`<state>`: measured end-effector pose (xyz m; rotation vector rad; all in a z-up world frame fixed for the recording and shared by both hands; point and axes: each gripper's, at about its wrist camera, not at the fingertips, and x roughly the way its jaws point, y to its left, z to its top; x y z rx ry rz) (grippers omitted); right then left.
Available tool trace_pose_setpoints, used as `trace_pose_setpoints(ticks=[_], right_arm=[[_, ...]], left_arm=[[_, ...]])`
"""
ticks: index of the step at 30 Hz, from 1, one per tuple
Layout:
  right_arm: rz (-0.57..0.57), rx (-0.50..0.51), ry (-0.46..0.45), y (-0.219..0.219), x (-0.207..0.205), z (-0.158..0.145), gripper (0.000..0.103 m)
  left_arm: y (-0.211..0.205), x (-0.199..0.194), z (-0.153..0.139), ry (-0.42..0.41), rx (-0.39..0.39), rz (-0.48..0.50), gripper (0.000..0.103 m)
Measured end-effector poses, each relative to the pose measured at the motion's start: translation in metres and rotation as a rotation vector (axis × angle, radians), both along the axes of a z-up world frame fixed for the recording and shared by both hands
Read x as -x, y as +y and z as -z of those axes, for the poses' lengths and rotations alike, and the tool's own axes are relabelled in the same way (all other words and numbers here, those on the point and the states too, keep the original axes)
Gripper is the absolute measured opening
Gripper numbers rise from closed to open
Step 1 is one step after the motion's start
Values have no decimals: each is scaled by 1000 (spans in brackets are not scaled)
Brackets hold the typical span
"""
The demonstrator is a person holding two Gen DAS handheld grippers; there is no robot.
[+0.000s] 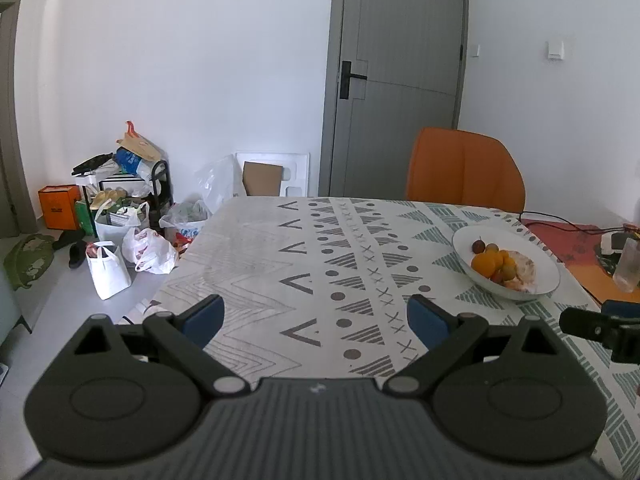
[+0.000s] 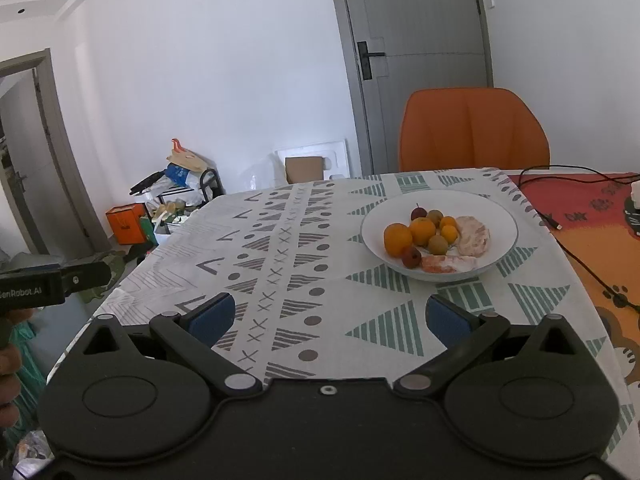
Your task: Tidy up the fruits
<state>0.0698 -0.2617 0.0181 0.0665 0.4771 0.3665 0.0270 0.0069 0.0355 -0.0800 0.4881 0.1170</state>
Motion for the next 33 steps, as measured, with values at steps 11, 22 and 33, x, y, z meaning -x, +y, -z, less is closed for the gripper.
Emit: trace_pose_setpoints(ticks=[11,22,33], right_arm=[[10,6,-2,-1,-3,0,103],[8,4,2,-2,-4,0,103],[26,11,21,-2,-11,3,103]], left_arm=[[0,1,0,-1,-3,2,97],[1,1,1,11,-2,8,97],[4,-2,6,10,10,11,97]])
